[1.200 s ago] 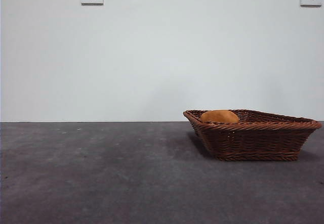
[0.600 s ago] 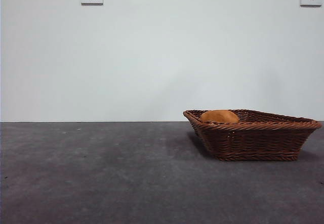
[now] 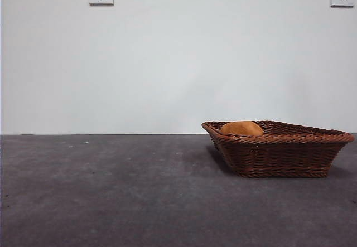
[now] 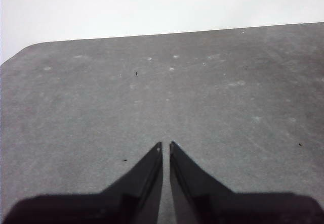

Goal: Help me put the vegetables on the table into the basket

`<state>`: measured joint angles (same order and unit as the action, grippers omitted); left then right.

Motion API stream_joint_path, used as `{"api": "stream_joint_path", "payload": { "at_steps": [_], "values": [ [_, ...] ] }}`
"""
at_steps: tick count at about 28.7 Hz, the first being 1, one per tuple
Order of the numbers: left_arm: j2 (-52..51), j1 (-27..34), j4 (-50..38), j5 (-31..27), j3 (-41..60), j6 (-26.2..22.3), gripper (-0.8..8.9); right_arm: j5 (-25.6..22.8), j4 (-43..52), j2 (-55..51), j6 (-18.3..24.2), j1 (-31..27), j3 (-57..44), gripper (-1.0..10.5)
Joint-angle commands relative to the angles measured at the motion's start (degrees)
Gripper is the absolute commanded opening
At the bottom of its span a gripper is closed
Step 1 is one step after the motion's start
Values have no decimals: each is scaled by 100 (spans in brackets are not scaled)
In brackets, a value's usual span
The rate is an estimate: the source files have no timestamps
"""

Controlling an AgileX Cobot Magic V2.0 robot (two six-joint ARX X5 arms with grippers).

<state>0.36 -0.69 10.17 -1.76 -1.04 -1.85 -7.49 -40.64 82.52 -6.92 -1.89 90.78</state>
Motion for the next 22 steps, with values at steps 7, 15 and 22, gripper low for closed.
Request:
{"api": "stream_joint_path", "payload": {
  "at_steps": [7, 15, 22],
  "values": [
    [-15, 7, -74, 28, 55, 13, 28, -4, 24, 24, -59, -2, -24, 0],
    [24, 7, -72, 28, 55, 15, 28, -4, 24, 24, -59, -2, -24, 0],
    [42, 7, -72, 28, 55, 15, 28, 17, -9, 24, -59, -2, -26, 0]
  ]
}}
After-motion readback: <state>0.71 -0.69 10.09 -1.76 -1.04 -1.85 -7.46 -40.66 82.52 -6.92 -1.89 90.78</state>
